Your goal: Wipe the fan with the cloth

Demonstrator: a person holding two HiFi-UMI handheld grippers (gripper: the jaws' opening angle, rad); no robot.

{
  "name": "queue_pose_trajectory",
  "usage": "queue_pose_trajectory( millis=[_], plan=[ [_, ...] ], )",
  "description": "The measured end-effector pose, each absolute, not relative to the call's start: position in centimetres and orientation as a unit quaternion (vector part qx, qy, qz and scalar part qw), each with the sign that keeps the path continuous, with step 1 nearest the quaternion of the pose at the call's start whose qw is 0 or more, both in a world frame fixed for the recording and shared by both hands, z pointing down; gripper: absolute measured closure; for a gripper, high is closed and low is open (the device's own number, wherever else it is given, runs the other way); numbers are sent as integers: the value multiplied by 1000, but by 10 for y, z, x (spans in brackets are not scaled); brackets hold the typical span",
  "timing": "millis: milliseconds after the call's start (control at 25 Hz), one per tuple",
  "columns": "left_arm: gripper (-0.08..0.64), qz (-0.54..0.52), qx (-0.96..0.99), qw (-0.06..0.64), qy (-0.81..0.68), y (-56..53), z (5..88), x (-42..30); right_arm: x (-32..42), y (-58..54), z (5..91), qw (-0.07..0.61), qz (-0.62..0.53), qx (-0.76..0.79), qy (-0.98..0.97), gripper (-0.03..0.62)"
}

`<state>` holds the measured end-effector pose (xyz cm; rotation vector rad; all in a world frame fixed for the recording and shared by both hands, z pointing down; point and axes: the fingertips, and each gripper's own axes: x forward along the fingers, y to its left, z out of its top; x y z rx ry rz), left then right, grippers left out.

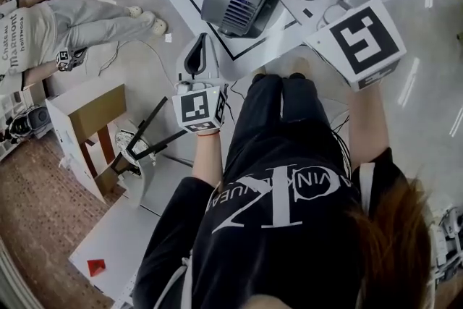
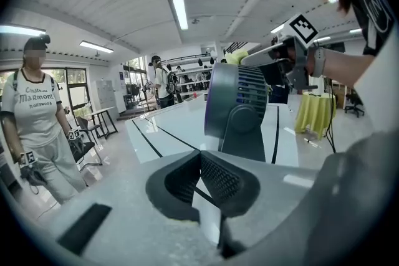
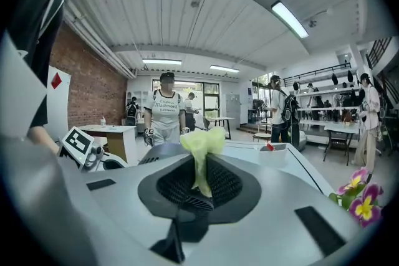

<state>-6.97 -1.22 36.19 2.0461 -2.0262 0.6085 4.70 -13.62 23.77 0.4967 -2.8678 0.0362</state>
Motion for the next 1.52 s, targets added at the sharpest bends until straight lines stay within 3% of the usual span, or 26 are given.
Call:
queue_pose_trajectory(
  millis=[1000, 1520],
  plan=[
    [549, 171, 733, 99, -651, -2, 361, -66, 20, -41, 236, 191, -147, 195, -951, 541],
    [549, 161, 789, 88, -587, -33, 362, -69, 16, -23, 253, 224, -156, 265, -925, 541]
  ],
)
